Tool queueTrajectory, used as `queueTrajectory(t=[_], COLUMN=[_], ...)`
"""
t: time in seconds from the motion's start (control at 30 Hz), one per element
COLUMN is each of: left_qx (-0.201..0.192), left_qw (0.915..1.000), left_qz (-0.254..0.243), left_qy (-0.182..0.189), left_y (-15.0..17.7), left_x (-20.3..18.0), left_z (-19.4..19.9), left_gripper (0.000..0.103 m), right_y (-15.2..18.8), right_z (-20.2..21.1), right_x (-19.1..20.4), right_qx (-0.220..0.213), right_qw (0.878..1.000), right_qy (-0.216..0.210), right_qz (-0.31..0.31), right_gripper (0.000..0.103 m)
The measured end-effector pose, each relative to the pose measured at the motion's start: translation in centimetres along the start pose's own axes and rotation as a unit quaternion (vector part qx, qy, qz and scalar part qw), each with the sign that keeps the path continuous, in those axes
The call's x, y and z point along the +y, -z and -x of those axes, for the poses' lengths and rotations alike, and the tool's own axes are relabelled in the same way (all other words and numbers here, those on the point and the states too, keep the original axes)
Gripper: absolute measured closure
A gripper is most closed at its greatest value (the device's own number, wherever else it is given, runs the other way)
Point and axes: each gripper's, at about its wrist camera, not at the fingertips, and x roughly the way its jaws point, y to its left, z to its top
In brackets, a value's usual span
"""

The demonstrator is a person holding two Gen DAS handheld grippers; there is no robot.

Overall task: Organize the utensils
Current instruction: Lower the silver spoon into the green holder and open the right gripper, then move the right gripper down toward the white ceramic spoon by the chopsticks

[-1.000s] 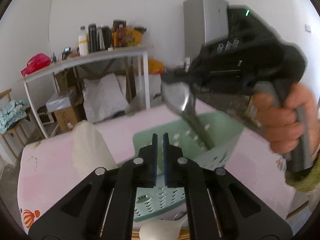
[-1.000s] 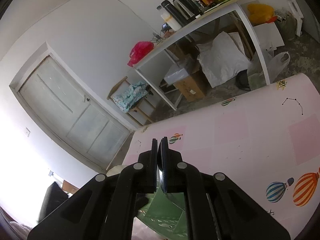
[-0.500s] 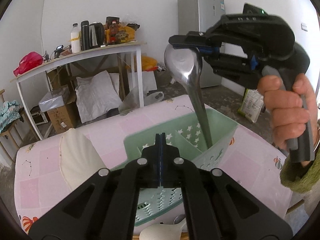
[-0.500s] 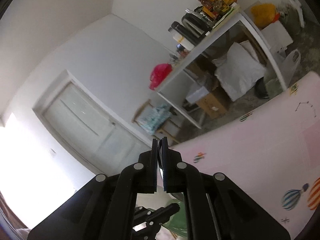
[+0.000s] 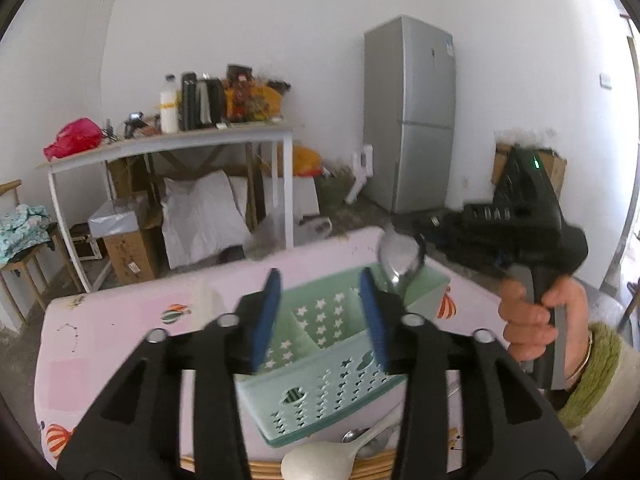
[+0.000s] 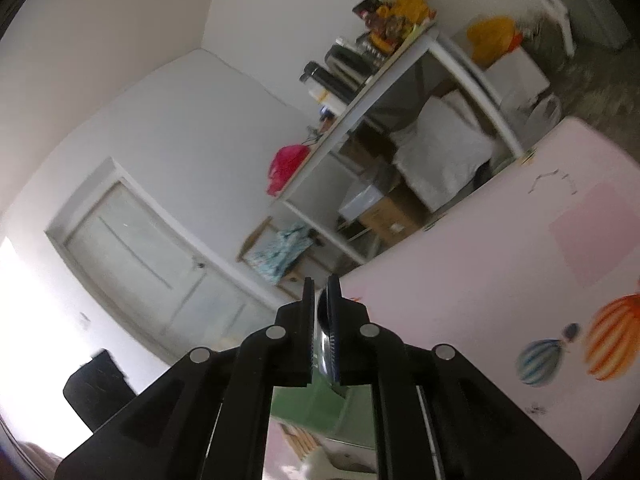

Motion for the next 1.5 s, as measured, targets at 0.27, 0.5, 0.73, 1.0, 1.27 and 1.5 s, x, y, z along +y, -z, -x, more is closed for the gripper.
queueTrajectory(t=[0.27, 0.5, 0.73, 1.0, 1.27, 1.5], left_qx=[-0.003, 0.039, 0.08, 0.145, 0.222, 0.254], left_qw=[0.9994, 0.9967, 0.9908, 0.9809, 0.957, 0.9434], left_qz=[0.02, 0.053, 0.103, 0.126, 0.182, 0.21], left_qy=[-0.028, -0.048, -0.038, -0.033, -0.039, -0.037], left_y=[1.2, 4.0, 6.0, 8.7, 12.2, 14.4], left_x=[1.2, 2.5, 3.9, 4.4, 5.8, 6.3], left_z=[5.5, 8.2, 8.5, 6.9, 5.3, 4.2], left_gripper=[0.037, 0.031, 0.022, 0.017, 0.014, 0.011], right_y=[1.0, 2.9, 6.6, 13.2, 20.2, 23.1], right_z=[3.4, 6.4, 8.5, 7.3, 5.7, 3.9], right_x=[1.2, 3.0, 5.3, 7.4, 7.9, 7.1], right_qx=[-0.027, -0.053, -0.05, 0.035, 0.131, 0.177], right_qw=[0.997, 0.991, 0.983, 0.957, 0.914, 0.893], right_qy=[0.072, 0.11, 0.151, 0.242, 0.325, 0.356], right_qz=[0.027, 0.053, 0.088, 0.154, 0.202, 0.212], right_gripper=[0.073, 0.066, 0.056, 0.028, 0.01, 0.007])
